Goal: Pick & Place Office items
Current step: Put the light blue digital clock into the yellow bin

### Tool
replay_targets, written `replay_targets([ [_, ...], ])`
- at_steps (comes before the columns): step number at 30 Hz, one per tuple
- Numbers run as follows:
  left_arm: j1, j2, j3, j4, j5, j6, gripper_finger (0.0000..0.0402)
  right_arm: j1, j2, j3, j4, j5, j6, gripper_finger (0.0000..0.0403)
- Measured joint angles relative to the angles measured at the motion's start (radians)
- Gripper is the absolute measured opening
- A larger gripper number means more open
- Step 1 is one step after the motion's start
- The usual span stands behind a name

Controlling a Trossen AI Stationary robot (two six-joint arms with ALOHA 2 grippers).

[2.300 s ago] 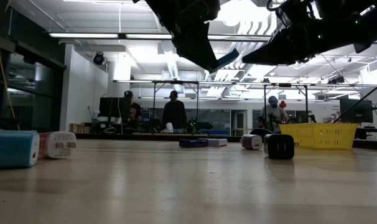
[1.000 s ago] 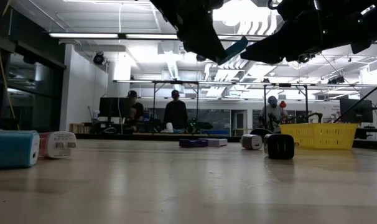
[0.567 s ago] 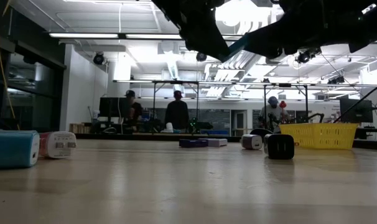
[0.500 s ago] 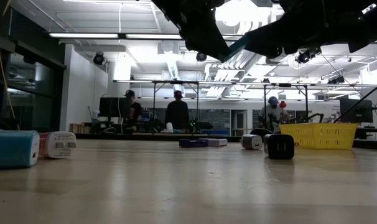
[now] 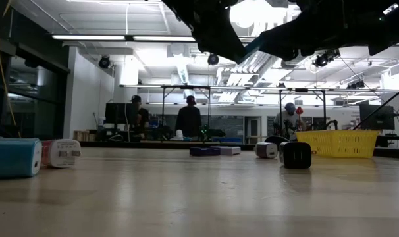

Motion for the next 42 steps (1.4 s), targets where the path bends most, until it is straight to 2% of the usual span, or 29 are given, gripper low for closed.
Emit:
replay_targets([
  [21, 0.0, 0.0, 0.0, 0.0, 0.0, 0.001, 0.0159, 0.0, 0.0, 0.0, 0.0, 0.0, -0.002, 0.0155],
  [42, 0.0, 0.0, 0.0, 0.0, 0.001, -0.029, 0.0159, 0.0, 0.0, 0.0, 0.004, -0.023, -0.008, 0.0148],
])
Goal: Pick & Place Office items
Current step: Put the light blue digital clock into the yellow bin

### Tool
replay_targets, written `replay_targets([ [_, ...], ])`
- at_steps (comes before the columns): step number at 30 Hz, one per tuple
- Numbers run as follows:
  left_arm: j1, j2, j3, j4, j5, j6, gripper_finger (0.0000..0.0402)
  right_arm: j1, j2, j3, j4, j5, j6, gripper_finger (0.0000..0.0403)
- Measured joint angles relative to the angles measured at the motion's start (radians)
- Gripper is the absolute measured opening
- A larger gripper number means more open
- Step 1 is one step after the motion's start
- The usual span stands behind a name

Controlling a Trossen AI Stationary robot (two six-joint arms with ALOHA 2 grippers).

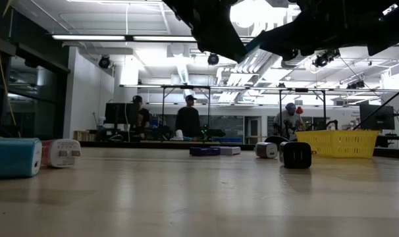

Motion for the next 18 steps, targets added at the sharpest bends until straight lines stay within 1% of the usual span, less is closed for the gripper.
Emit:
replay_targets([
  [10, 0.0, 0.0, 0.0, 0.001, -0.001, 0.021, 0.0162, 0.0, 0.0, 0.0, 0.001, 0.003, -0.001, 0.0147],
  [18, 0.0, 0.0, 0.0, 0.006, 0.0, 0.043, 0.0205, 0.0, 0.0, 0.0, 0.002, -0.004, -0.004, 0.0147],
])
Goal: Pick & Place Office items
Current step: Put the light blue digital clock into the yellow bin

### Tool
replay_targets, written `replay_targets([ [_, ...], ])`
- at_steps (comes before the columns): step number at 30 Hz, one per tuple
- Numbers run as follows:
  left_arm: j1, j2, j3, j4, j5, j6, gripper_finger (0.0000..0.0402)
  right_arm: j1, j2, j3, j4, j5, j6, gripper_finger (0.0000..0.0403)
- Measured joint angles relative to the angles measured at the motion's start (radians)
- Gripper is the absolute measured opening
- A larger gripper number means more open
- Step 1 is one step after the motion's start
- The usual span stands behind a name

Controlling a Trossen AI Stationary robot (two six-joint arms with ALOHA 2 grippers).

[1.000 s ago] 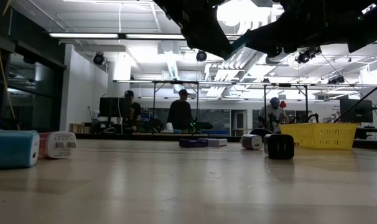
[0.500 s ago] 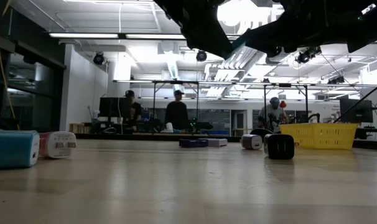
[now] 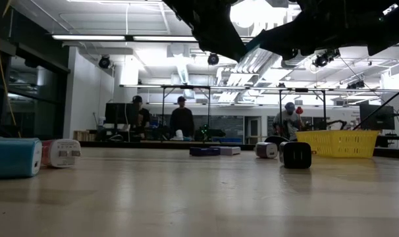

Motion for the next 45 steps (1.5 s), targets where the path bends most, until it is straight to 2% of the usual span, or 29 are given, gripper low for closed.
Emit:
replay_targets([
  [6, 0.0, 0.0, 0.0, 0.0, -0.001, 0.007, 0.0217, 0.0, 0.0, 0.0, -0.001, -0.001, 0.0, 0.0147],
  [30, -0.019, 0.0, 0.0, -0.008, -0.002, 0.021, 0.0218, 0.0, 0.0, 0.0, -0.091, 0.004, 0.041, 0.0146],
  [35, -0.016, 0.0, 0.0, -0.01, -0.002, 0.021, 0.0218, 0.029, -0.005, 0.0, -0.098, 0.011, 0.046, 0.0146],
  [37, -0.016, 0.0, 0.0, -0.01, -0.002, 0.02, 0.0218, 0.046, -0.025, 0.0, -0.126, 0.044, 0.039, 0.0146],
  [42, -0.016, 0.0, 0.0, -0.011, -0.002, 0.019, 0.0218, 0.066, -0.099, 0.0, -0.246, 0.235, 0.03, 0.0146],
  [45, -0.016, 0.0, 0.0, -0.011, -0.002, 0.019, 0.0218, 0.066, -0.147, 0.0, -0.283, 0.311, 0.036, 0.0146],
])
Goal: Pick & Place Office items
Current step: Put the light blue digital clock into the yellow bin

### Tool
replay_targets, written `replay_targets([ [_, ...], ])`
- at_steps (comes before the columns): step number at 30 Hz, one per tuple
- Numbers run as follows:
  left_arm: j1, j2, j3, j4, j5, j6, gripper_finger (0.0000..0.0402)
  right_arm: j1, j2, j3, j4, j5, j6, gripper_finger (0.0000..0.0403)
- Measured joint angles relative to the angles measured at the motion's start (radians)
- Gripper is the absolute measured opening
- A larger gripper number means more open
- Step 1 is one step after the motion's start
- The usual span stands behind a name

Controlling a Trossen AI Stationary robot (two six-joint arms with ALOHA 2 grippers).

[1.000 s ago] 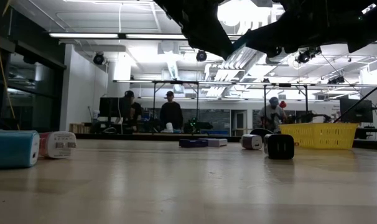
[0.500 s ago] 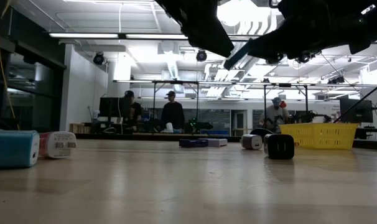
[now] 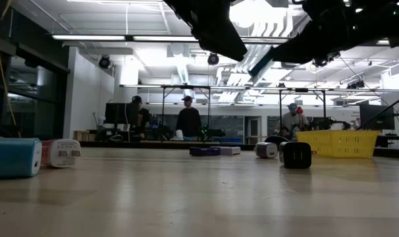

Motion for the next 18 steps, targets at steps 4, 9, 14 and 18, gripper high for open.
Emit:
replay_targets([
  [4, 0.0, 0.0, 0.0, 0.0, 0.0, -0.004, 0.0218, 0.0, -0.047, 0.0, -0.048, 0.109, 0.006, 0.0146],
  [9, 0.0, 0.0, 0.0, 0.0, 0.0, -0.008, 0.0218, 0.0, -0.067, 0.0, -0.1, 0.339, 0.022, 0.0146],
  [14, 0.0, 0.0, 0.0, 0.0, 0.0, -0.012, 0.0218, 0.0, -0.067, 0.0, -0.13, 0.511, 0.076, 0.0146],
  [18, 0.0, 0.0, 0.0, 0.0, 0.0, -0.012, 0.0218, -0.001, -0.071, 0.0, -0.153, 0.58, 0.144, 0.0146],
])
